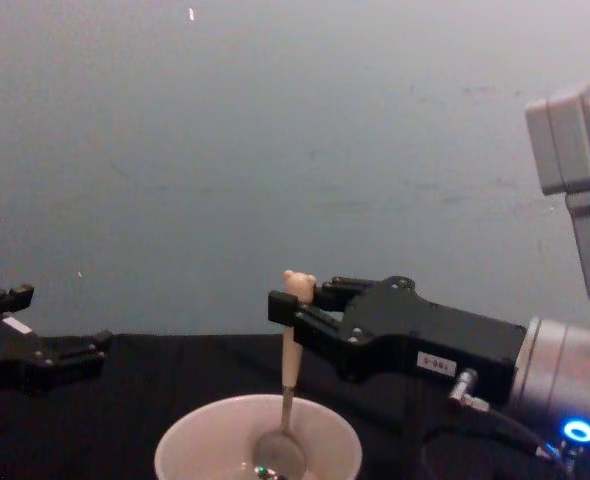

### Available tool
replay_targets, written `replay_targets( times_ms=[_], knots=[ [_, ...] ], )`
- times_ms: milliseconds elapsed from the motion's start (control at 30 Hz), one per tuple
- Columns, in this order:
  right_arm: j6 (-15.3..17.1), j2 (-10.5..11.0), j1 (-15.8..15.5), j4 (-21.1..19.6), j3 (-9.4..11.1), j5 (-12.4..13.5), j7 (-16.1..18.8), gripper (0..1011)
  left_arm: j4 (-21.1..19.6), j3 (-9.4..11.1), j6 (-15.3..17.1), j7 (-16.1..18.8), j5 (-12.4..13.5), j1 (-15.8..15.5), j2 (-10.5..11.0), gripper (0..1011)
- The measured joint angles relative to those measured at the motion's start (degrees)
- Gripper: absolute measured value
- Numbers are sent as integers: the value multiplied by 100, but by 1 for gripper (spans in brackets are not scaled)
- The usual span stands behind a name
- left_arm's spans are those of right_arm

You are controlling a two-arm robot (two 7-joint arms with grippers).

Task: Pick up the stirring spoon with one hand, stir inside the cup, then place it back in its original position.

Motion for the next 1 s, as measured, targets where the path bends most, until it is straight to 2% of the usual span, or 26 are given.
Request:
replay_targets(
  times_ms=[367, 700, 900, 1000],
  knots=[
    [45, 107, -122, -153, 84, 1, -2, 212, 0, 0, 0, 0, 0, 0, 0, 1001],
    [183, 468, -501, -769, 152, 215, 170, 212, 0, 0, 0, 0, 0, 0, 0, 1001],
    [288, 584, -662, -1034, 20, 314, 318, 212, 0, 0, 0, 0, 0, 0, 0, 1001],
    [311, 574, -673, -1054, -72, 326, 358, 212, 0, 0, 0, 0, 0, 0, 0, 1001]
  ],
)
